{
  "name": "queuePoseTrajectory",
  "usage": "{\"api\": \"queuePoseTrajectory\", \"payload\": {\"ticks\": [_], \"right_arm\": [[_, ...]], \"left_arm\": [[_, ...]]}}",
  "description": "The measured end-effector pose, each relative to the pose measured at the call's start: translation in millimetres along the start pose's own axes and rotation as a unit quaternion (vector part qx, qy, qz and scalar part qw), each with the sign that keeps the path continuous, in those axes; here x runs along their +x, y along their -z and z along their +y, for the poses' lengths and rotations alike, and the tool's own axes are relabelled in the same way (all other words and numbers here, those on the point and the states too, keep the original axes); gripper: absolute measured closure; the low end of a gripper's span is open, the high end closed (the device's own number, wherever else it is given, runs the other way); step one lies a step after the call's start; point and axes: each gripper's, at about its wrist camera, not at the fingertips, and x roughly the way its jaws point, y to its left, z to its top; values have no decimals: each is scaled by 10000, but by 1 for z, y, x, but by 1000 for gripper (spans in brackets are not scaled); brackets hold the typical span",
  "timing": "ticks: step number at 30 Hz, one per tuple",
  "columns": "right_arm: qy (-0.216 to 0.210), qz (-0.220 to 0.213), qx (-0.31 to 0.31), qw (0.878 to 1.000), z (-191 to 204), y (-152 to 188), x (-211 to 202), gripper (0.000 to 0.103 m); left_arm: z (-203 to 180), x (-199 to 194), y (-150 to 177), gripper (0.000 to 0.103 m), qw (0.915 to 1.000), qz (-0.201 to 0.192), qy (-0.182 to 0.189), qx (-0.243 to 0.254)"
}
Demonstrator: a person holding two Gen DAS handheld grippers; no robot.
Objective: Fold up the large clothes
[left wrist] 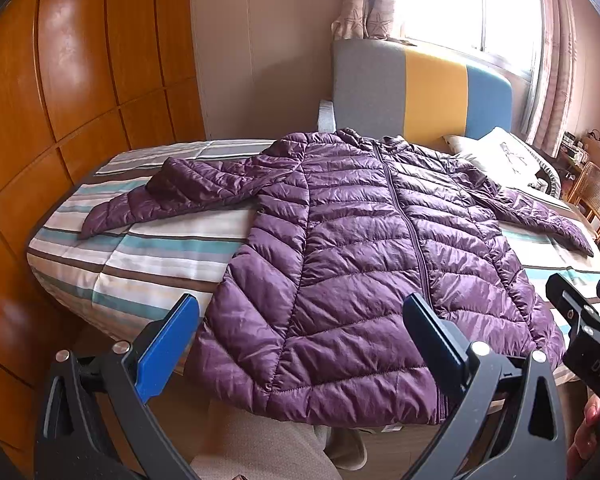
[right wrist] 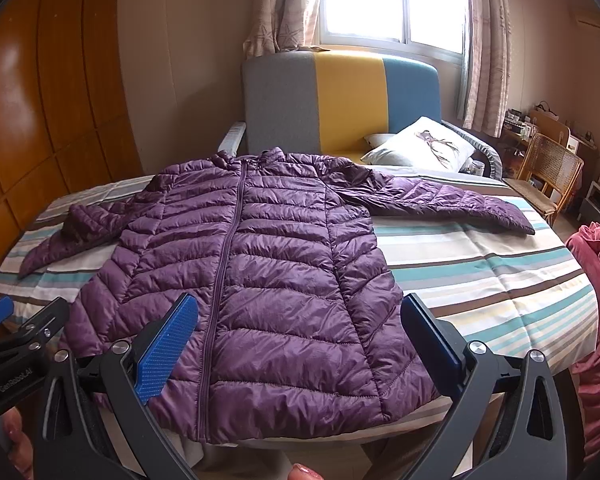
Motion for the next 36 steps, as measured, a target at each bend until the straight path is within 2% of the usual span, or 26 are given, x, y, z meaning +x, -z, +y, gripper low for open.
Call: {"api": "queuePoseTrajectory", "payload": {"ticks": [36], "right_arm": [[-20, 78, -49, 10000, 1, 2, 1, 3]], "left_arm": [[-1, 0, 1, 2, 10000, 15, 27, 26]]}}
